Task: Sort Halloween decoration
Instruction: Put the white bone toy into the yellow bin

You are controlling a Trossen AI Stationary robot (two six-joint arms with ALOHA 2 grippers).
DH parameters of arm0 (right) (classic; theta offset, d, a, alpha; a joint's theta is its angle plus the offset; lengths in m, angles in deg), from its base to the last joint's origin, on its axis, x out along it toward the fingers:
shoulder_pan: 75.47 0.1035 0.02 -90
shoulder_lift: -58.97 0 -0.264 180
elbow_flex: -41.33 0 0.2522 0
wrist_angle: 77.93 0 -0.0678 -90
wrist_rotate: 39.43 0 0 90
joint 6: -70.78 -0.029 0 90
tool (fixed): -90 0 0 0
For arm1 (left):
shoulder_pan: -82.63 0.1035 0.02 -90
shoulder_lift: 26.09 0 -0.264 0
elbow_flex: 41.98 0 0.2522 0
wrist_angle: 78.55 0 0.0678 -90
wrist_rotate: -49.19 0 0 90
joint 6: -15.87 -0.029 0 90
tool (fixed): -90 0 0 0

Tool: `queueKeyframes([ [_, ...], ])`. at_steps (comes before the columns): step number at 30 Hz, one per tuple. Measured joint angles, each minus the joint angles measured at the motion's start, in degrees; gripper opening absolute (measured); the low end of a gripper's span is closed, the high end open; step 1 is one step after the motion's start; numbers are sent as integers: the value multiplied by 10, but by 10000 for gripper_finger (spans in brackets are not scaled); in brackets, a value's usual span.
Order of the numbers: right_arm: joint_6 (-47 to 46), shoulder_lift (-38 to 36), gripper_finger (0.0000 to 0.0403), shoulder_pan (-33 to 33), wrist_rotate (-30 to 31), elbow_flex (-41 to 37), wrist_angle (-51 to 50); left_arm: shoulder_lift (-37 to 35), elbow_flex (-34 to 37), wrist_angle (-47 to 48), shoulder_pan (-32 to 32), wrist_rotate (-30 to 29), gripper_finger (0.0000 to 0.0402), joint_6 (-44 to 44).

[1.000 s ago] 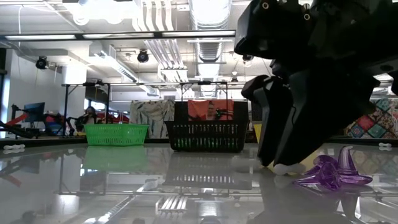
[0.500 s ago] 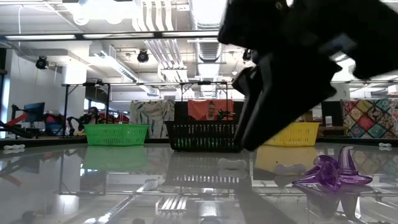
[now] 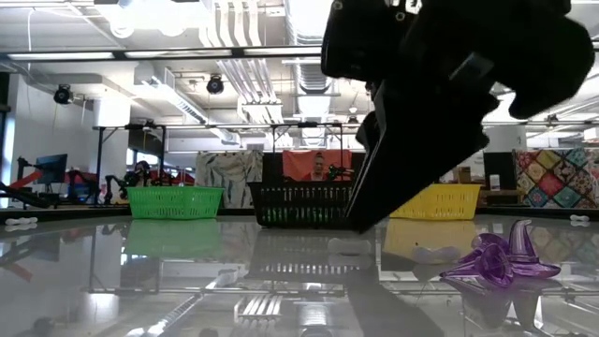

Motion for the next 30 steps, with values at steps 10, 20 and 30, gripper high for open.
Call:
queueKeyframes([
  [10,23,39,99,0,1,1,30,0,0,0,0,0,96,0],
  [20,37,41,11,0,-2,1,26,0,0,0,0,0,96,0],
  [30,59,-8,9,-10,-2,-1,-3,0,0,0,0,0,96,0],
])
